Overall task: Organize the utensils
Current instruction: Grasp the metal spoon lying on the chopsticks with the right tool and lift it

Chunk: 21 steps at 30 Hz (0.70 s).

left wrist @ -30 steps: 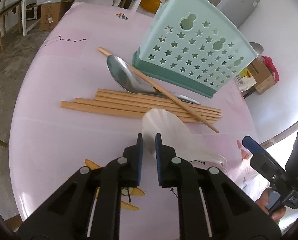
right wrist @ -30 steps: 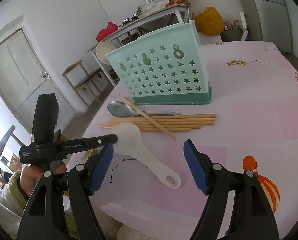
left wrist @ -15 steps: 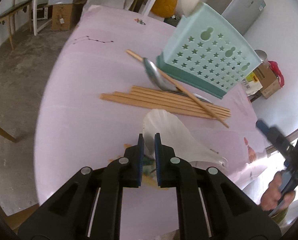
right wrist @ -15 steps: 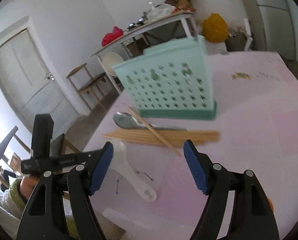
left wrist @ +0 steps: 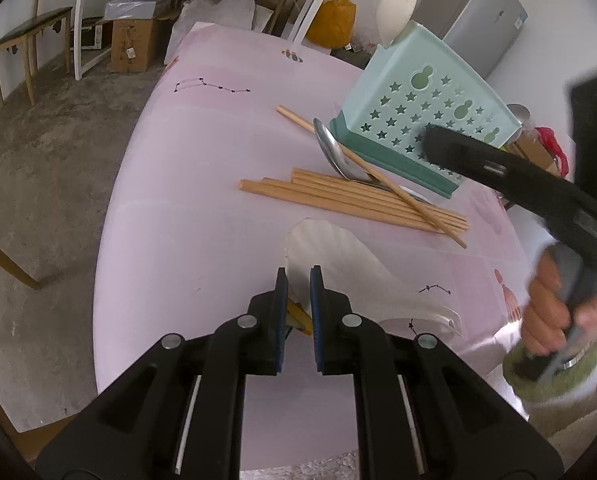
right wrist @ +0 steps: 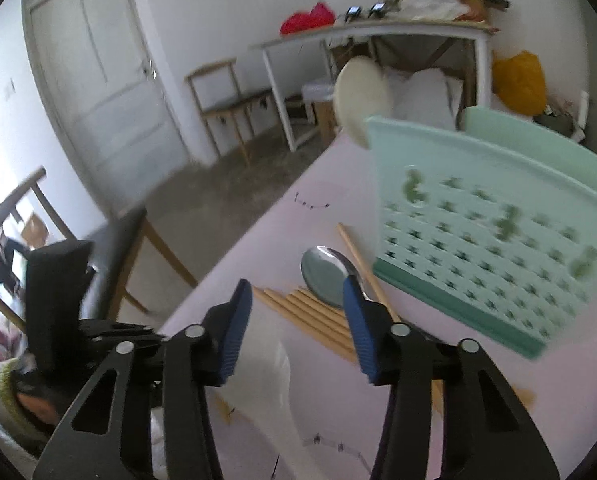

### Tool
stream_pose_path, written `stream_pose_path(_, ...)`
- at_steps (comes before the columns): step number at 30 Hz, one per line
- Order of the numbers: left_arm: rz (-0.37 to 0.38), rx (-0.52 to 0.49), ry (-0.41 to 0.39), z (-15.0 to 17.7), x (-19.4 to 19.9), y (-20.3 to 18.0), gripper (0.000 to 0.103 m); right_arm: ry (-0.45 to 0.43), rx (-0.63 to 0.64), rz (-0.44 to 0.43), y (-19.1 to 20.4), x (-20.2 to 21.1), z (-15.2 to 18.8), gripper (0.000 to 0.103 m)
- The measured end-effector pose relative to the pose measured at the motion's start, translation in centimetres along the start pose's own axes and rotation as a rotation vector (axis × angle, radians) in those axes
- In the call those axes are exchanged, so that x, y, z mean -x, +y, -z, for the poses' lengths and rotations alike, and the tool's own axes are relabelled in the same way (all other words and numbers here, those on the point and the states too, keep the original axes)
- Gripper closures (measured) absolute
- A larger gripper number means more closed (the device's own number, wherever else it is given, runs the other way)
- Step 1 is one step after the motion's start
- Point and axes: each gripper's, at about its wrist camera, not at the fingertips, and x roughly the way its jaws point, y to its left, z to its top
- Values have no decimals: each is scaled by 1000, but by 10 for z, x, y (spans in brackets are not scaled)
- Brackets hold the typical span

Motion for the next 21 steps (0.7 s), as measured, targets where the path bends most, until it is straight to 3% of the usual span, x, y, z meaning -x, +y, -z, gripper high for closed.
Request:
stream_pose_path(6, 16, -1, -12, 5, 4, 3, 93, 114, 97, 67, 9, -45, -13, 69)
stream_pose_path(13, 27, -4, -19, 6, 5, 4, 93, 176, 237, 175, 28, -73, -13, 81)
stream_pose_path(21, 30, -3, -22, 5, 4, 4, 93, 150, 283, 255, 33, -74, -14, 98)
